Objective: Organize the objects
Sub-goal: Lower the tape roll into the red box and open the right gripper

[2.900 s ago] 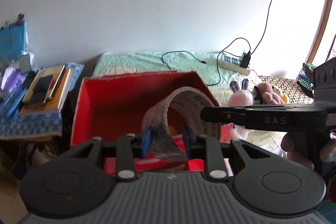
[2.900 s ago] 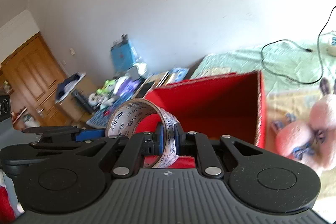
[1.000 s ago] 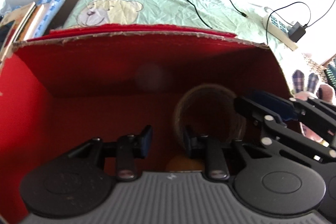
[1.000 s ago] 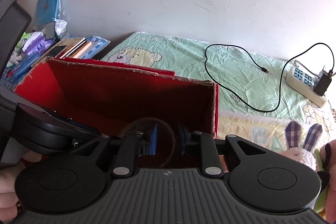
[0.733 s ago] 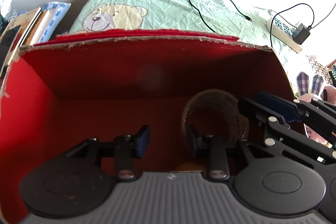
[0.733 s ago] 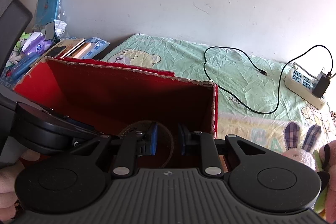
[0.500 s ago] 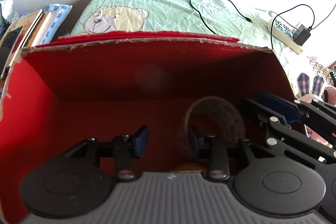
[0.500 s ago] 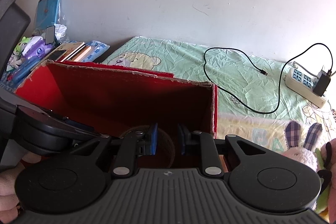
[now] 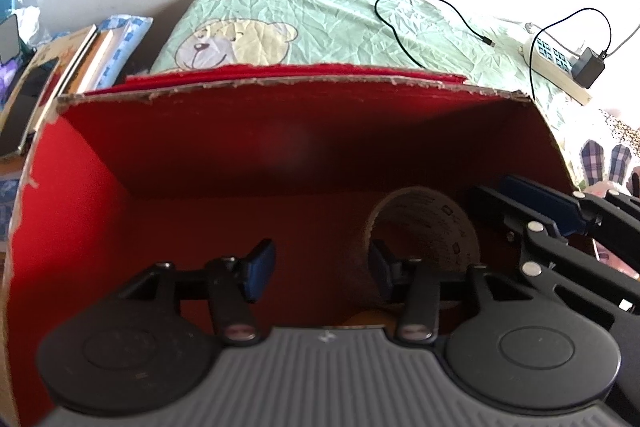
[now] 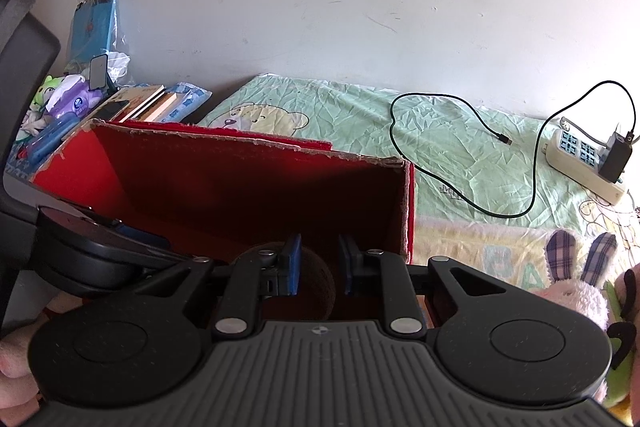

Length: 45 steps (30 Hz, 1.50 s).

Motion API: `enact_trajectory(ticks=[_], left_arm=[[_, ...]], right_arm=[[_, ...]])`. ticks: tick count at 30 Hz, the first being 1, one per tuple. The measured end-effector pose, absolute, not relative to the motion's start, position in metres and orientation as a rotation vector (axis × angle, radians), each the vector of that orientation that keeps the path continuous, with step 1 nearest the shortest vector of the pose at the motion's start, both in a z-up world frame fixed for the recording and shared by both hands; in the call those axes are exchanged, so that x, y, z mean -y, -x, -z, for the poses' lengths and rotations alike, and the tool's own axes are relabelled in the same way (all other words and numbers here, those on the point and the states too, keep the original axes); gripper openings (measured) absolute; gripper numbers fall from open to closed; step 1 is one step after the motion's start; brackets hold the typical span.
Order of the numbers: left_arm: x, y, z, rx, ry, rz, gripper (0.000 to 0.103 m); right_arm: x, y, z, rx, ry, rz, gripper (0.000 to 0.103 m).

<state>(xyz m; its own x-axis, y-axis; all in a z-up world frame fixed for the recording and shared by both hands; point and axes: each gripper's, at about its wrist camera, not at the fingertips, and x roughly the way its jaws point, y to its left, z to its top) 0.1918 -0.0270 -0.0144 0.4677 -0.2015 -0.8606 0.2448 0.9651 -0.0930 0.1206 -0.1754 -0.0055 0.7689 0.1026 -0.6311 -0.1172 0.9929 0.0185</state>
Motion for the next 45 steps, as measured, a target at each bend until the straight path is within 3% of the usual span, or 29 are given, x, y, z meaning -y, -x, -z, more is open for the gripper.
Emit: enact_trajectory(ticks=[45], left_arm=[[0.0369,-0.1848,0.0127,-0.983,-0.16,0.171,0.065]], right_arm=[[0.1813,-0.1167,0.0045,-0.657,-0.038,-0.117,0.016]])
